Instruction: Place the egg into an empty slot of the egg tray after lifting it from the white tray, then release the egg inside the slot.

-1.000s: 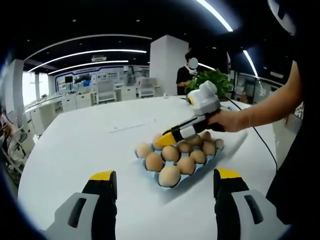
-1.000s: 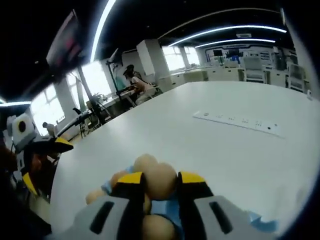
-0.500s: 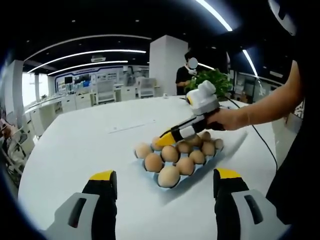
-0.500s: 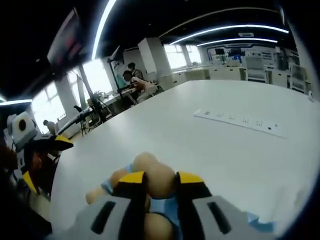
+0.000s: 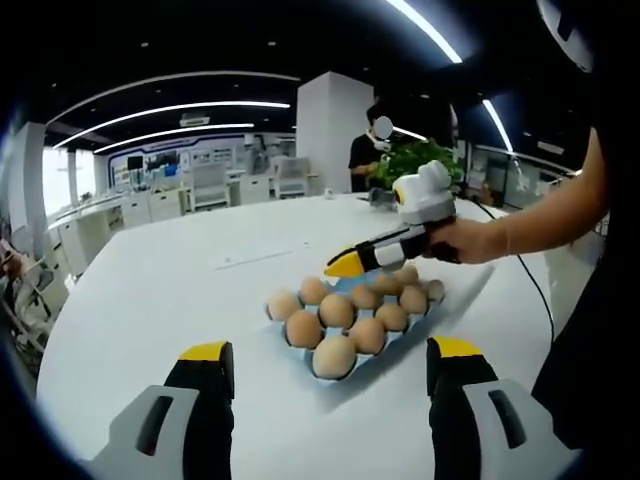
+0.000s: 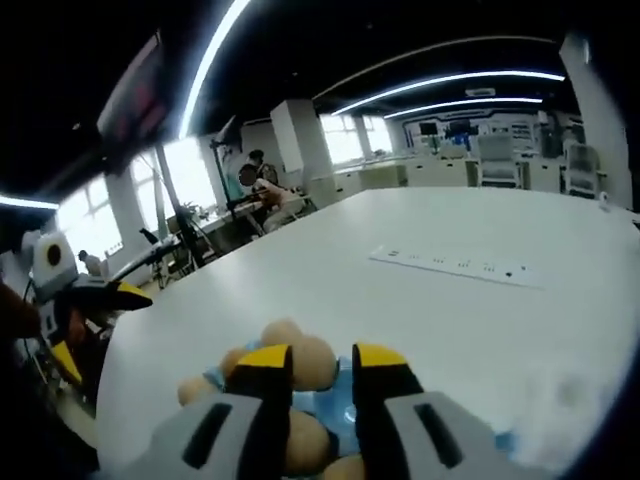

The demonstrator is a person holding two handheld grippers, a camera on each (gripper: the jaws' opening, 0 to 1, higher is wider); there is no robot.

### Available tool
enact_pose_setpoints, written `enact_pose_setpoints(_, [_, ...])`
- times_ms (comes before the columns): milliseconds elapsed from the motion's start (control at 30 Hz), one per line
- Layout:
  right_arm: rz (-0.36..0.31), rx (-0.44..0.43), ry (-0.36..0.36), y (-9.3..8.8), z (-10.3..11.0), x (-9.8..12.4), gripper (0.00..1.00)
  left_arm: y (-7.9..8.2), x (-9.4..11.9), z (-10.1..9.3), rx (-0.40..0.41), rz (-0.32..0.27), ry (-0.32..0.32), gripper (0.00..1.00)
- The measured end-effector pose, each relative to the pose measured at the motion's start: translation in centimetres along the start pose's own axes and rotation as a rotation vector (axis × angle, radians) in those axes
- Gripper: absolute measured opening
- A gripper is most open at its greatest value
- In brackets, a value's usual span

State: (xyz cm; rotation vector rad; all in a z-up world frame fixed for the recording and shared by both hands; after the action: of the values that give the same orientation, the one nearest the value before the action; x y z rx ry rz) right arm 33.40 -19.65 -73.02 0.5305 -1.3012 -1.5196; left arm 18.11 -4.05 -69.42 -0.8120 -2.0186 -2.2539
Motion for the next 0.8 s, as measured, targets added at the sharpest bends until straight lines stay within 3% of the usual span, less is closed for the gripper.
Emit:
enact_pose_setpoints(267, [-0.040,-0.026,-0.101,-0.4,-2.1,3.7,0.23,0.1,-0.2,-0.2,-0.001,-0.005,-0.009,0.80])
enact_pose_setpoints(533, [-0.037,-0.038,-0.213,-1.8,-4.1,7.7,0.23,0.2,-0.2,-0.1,-0.003,-0.007,-0.012,0.80])
enact_pose_setpoints(800, [-0.050,-0.020,-0.322,-2.1,-5.9,11.3,0.23,0.3,-0.3,0.0,-0.002,-0.012,-0.009,0.80])
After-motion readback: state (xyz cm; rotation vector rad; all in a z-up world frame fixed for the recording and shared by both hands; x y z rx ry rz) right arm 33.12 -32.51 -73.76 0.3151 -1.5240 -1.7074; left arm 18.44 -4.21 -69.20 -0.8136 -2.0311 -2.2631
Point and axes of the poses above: the point that each gripper's makers call its tool centre point, and the gripper's own axes: x roughly backward along the fingers, z roughly to its left, y roughly out of its top, the point moved 4 cm from there along x, roughly backward along the fingers, and after that the axes turned 13 degrees about y, right-handed, at the moved point
